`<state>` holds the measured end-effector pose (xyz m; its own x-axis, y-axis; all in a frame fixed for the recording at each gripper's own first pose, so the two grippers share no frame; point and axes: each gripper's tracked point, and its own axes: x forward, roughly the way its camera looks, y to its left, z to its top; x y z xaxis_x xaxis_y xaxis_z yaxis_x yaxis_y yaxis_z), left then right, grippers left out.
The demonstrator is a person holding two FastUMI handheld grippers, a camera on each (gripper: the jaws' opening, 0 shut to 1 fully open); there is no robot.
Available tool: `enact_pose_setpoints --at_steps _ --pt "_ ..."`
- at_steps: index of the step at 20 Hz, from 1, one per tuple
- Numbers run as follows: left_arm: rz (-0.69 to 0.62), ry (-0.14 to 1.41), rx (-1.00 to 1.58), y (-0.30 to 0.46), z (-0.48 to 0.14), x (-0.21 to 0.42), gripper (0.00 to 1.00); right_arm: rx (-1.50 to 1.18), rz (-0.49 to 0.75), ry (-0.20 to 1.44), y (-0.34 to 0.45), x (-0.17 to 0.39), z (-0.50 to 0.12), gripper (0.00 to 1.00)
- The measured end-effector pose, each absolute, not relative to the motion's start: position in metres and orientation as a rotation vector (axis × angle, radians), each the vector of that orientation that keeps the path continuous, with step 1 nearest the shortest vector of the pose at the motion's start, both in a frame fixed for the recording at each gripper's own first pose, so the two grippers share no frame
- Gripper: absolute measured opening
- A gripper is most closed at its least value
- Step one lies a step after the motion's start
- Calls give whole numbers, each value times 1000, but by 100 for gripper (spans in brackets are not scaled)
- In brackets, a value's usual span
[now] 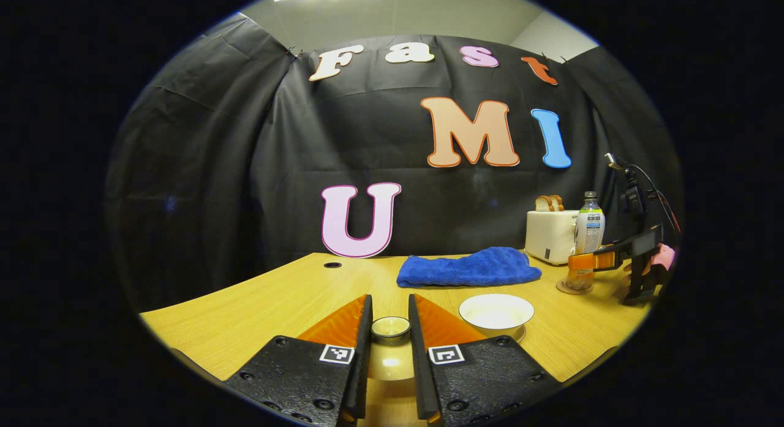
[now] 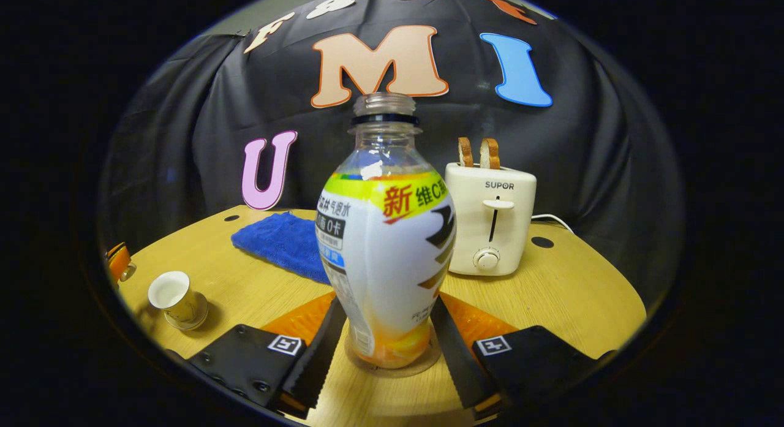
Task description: Open the teacup lid with one hand, grasp the water bottle and pour water into the teacup with the other hand; after pouring, place the water bottle on the coaster and then close the teacup lid.
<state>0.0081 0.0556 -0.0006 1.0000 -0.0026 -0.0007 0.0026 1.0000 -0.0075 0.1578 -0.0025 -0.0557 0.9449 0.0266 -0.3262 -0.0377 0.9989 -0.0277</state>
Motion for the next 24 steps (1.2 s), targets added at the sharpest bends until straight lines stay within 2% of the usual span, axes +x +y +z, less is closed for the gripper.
enact_pose_setpoints --at_steps 1,3,6,8,12,14,15,16,21,22,24 --pt "-4 1 -7 56 -1 8 29 -40 34 334 -2 156 -58 92" --pt "-6 0 -7 55 -1 9 29 -51 39 352 -3 152 -64 87" --pt "-8 0 -6 55 -1 8 29 -35 41 335 -3 147 -60 90" --pt "-10 1 -6 54 -1 9 29 -43 45 326 -3 140 -58 99" --pt "-20 0 -7 52 -1 9 29 -53 45 275 1 122 -48 99" --pt "-26 -1 -8 51 -1 11 29 -36 37 242 -1 112 -43 94" --pt "-29 1 -7 49 -1 12 29 -30 29 215 -3 108 -39 99" --pt "-31 2 -8 48 -1 13 29 -32 24 188 -4 104 -34 94" --pt "-114 2 -11 22 -1 25 29 -83 5 123 1 80 -23 94" --pt "-127 3 -11 17 -1 28 29 -86 -5 114 0 74 -22 90" --pt "-161 5 -11 5 -2 34 29 -73 -22 83 -4 63 -16 99"
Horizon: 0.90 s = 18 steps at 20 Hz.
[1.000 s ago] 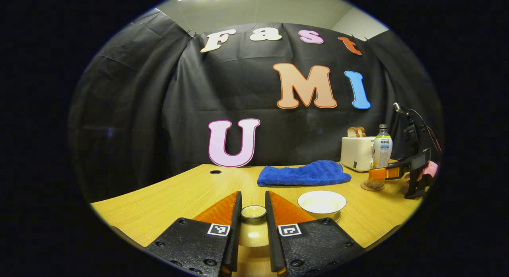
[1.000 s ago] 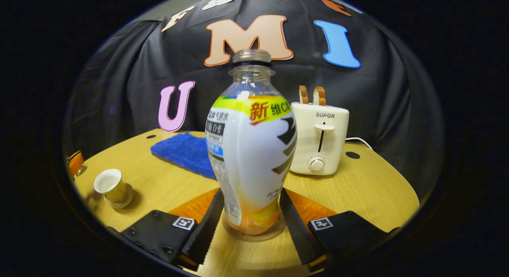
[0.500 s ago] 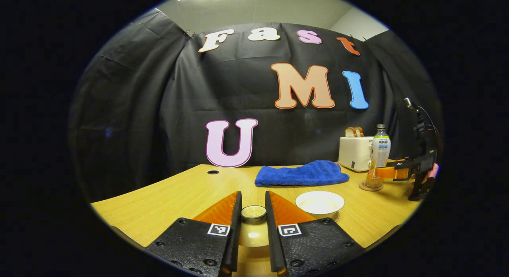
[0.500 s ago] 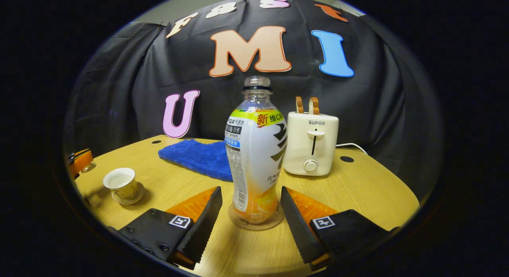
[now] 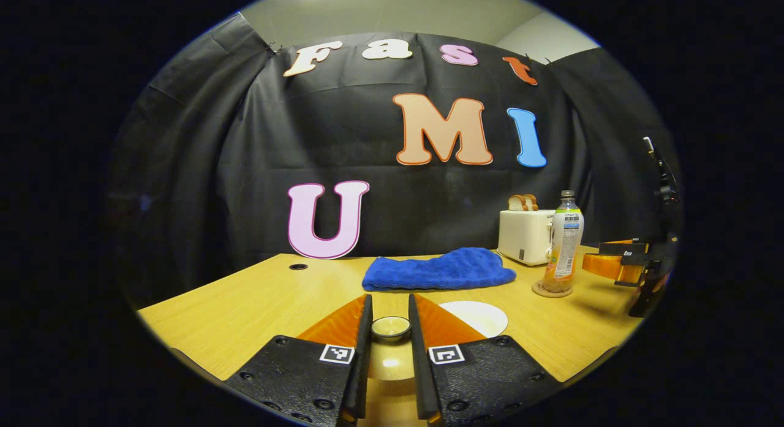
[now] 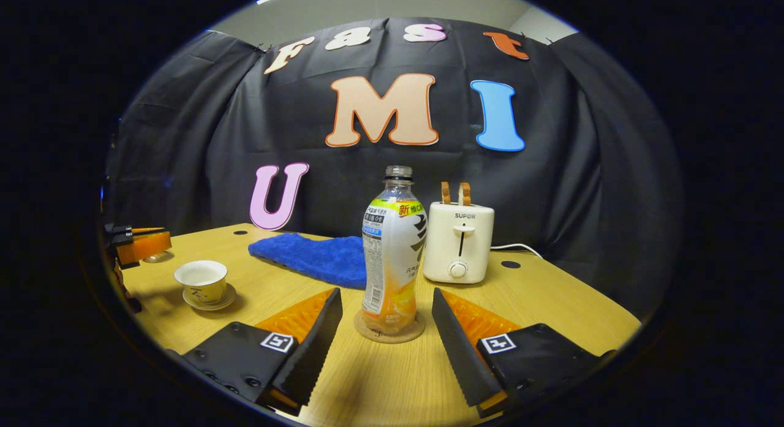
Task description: Open the teacup lid with one hand, grasp the water bottle and pour water into the teacup with the other hand; after pouring, place the water bottle on the coaster and then close the teacup lid.
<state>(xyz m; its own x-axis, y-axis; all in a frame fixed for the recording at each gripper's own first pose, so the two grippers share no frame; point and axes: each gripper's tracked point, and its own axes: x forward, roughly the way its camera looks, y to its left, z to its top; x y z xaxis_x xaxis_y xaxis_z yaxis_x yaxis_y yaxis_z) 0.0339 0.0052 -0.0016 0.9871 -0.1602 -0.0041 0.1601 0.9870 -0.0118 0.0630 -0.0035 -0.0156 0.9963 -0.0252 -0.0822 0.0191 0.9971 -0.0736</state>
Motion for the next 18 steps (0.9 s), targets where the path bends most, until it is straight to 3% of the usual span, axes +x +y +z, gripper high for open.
enact_pose_setpoints --at_steps 1,2,3,4,5,7,18 --pt "-184 3 -13 -3 -1 37 29 -57 -25 62 -4 56 -12 94" --pt "-211 5 -13 -12 -1 40 29 -34 -28 37 -6 50 -7 99" --pt "-239 3 -15 -20 -1 42 29 6 -35 8 -9 46 -2 94" --pt "-266 2 -16 -28 -1 45 29 -8 -49 9 -12 40 -3 99" --pt "-285 4 -15 -32 -1 45 30 -12 -52 8 -17 38 -5 93" --pt "-318 3 -15 -44 -1 50 29 -10 -56 4 -17 30 -3 93" --pt "-407 26 11 -75 -5 65 29 -12 -107 2 -29 14 0 90"
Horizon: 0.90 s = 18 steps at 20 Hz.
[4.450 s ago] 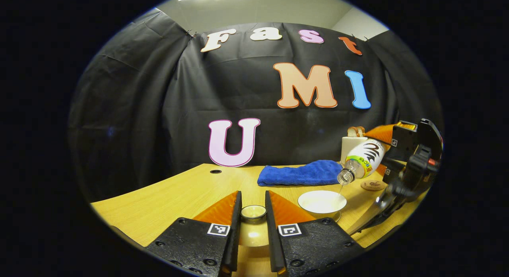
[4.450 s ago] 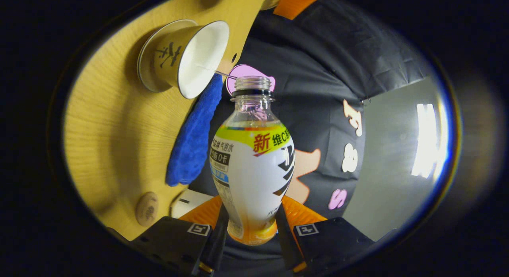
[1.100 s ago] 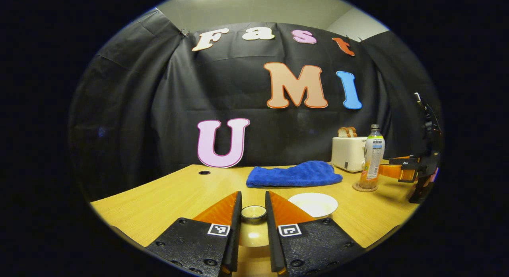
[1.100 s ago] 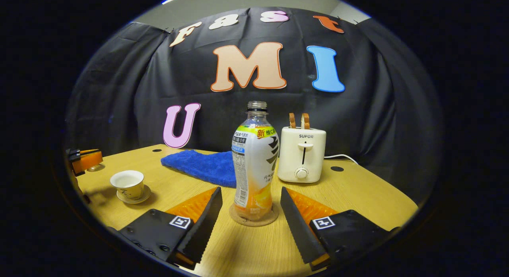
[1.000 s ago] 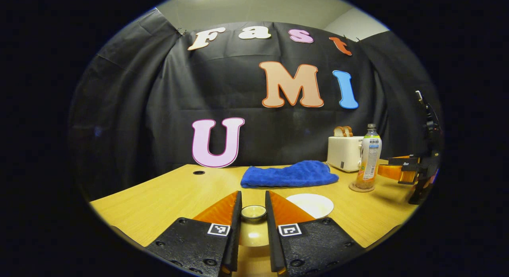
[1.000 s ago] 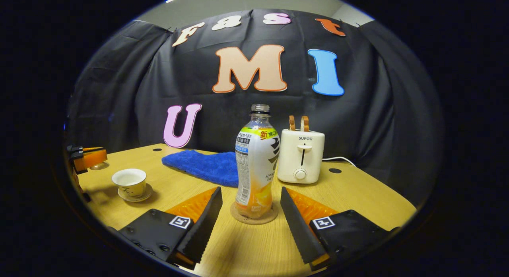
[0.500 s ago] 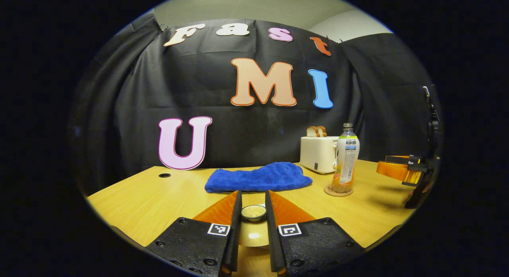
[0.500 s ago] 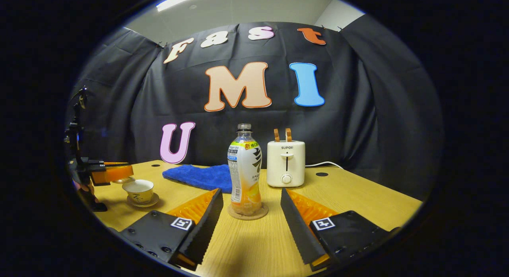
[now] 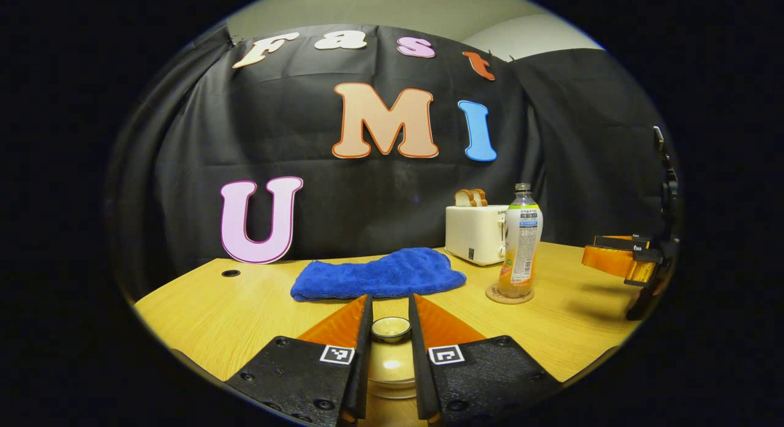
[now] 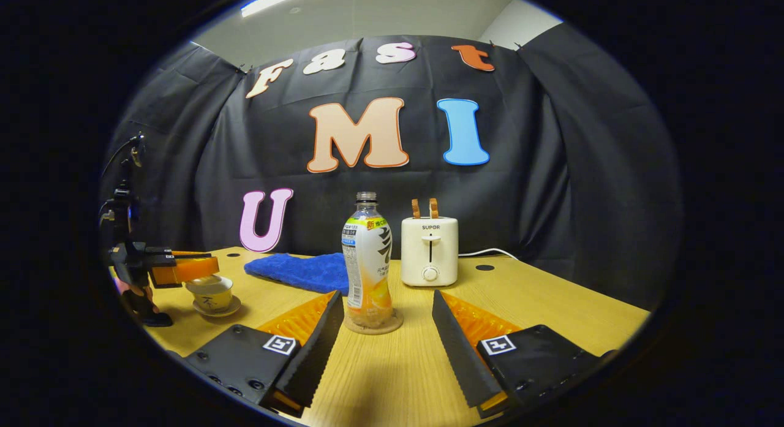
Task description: Open the teacup lid with one hand, grasp the water bottle and pour water into the teacup with the other hand; after pouring, place the water bottle on the coaster and then close the teacup lid.
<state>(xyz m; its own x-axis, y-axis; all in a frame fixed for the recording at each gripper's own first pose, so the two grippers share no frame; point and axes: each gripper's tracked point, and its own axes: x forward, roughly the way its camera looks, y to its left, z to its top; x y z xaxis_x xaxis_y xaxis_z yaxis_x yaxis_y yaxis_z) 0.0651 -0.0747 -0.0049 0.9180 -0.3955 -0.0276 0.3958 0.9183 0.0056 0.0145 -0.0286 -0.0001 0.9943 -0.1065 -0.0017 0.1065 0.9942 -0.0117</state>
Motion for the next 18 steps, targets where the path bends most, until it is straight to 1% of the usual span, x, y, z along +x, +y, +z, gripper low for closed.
enact_pose_setpoints --at_steps 5,9,10,11,12,13,17,18 --pt "-449 84 53 -86 -16 67 29 -12 -109 3 -28 13 1 90" --pt "-444 102 67 -86 -17 69 29 -12 -110 3 -28 12 1 89" --pt "-442 99 65 -86 -16 69 29 -11 -110 3 -28 12 1 90" --pt "-439 101 66 -86 -17 69 29 -12 -110 3 -28 12 1 93" --pt "-437 106 69 -86 -19 69 29 -11 -110 3 -28 13 1 93" --pt "-436 111 73 -86 -19 70 29 -12 -110 3 -28 12 1 89" --pt "-429 108 70 -85 -18 69 29 -12 -110 3 -28 12 1 89" --pt "-430 103 65 -85 -17 70 32 -11 -111 3 -27 13 1 93"
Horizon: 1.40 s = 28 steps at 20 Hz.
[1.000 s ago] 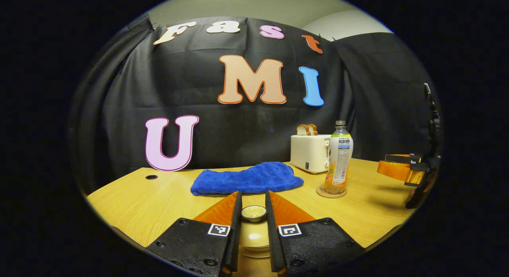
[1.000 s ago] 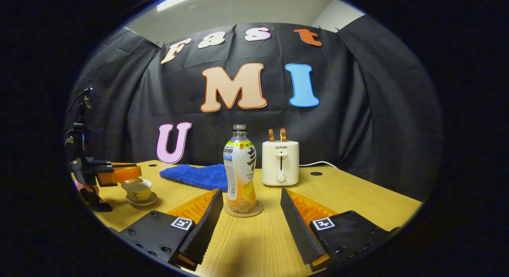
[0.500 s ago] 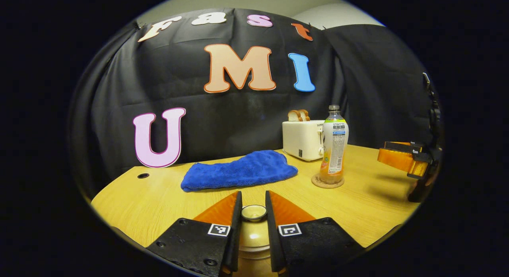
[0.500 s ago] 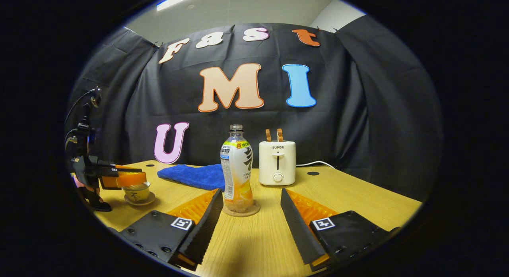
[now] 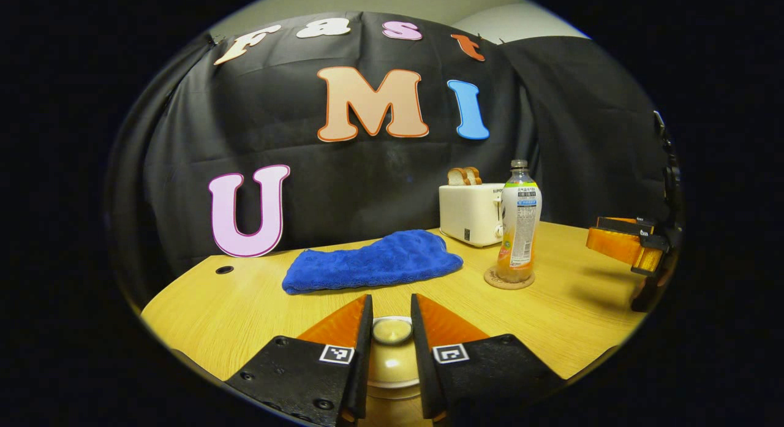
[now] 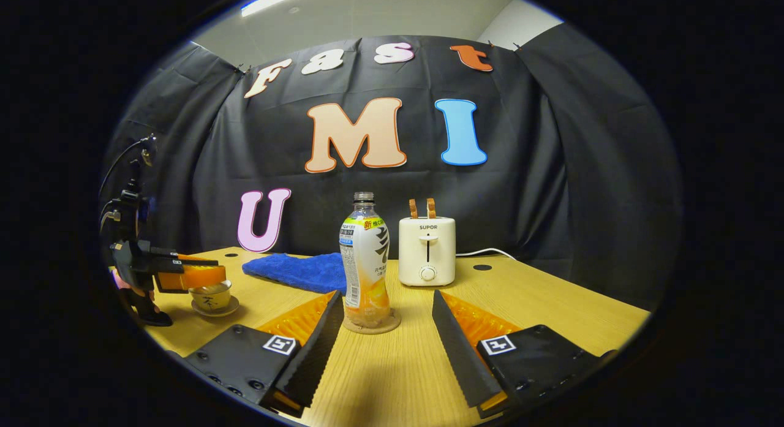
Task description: Open the teacup lid with one hand, grasp the water bottle and pour water into the teacup with the other hand; after pouring, place the water bottle on the coaster and then close the teacup lid.
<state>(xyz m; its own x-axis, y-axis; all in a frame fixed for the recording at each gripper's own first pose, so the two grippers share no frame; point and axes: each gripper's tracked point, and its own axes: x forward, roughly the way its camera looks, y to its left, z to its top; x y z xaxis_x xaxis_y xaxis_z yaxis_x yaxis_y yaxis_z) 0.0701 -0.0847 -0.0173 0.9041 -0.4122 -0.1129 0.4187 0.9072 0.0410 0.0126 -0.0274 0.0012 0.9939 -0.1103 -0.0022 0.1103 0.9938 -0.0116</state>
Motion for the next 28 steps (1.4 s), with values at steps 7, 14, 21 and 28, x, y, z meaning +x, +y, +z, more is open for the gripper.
enact_pose_setpoints --at_steps 7,14,21,28 --pt "-419 37 8 -76 -5 64 49 -12 -110 3 -28 13 1 93" --pt "-358 -5 -12 -64 0 64 83 -12 -110 3 -27 12 1 93" --pt "-238 -3 -16 -37 0 53 95 -12 -110 2 -27 13 1 93" --pt "-55 2 -9 4 0 28 95 -12 -110 2 -28 13 1 93"
